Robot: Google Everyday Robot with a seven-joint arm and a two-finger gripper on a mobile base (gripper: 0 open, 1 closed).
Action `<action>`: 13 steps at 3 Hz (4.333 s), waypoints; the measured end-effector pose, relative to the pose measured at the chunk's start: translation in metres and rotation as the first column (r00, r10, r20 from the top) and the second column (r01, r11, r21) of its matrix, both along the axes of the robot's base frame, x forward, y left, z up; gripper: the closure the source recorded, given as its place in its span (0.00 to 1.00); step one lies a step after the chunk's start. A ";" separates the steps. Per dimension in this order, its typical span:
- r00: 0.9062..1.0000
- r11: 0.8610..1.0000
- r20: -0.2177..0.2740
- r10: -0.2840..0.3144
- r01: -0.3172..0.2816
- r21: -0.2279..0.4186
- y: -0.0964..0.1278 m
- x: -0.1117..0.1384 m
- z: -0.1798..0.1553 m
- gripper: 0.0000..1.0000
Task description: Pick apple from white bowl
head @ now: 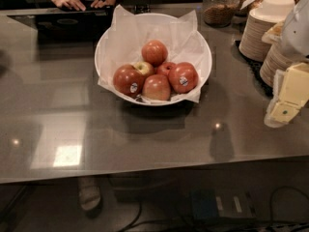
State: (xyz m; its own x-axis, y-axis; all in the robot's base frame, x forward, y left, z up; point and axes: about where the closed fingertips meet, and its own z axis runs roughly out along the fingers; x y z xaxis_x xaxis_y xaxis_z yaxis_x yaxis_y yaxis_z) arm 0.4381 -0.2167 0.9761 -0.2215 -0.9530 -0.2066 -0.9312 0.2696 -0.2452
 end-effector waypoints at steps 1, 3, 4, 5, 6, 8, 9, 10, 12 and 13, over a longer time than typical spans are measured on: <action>1.000 1.000 0.012 0.004 -0.004 0.007 0.003 0.003 0.001 0.00; 0.985 0.977 0.142 0.097 -0.121 0.173 0.056 0.052 0.002 0.00; 0.974 0.934 0.160 0.160 -0.201 0.294 0.091 0.077 -0.005 0.00; 0.974 0.934 0.160 0.160 -0.201 0.294 0.091 0.077 -0.005 0.00; 0.966 0.916 0.207 0.153 -0.217 0.339 0.102 0.093 -0.007 0.00; 0.957 0.855 0.275 0.090 -0.215 0.471 0.142 0.149 -0.004 0.00; 0.961 0.847 0.271 0.046 -0.182 0.500 0.155 0.164 -0.005 0.06; 0.964 0.841 0.264 0.019 -0.158 0.517 0.167 0.174 -0.012 0.21; 0.966 0.849 0.258 -0.036 -0.106 0.517 0.183 0.186 -0.030 0.34; 0.962 0.858 0.266 -0.064 -0.083 0.507 0.186 0.191 -0.038 0.34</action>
Offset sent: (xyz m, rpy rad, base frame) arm 0.0572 0.0597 0.0020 0.1986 -0.1628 0.1148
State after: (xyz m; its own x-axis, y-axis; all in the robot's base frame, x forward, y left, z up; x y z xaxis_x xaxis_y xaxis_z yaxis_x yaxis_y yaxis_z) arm 0.6289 -0.0305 0.9377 -0.0798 -0.6983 -0.7113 -0.8540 0.4160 -0.3125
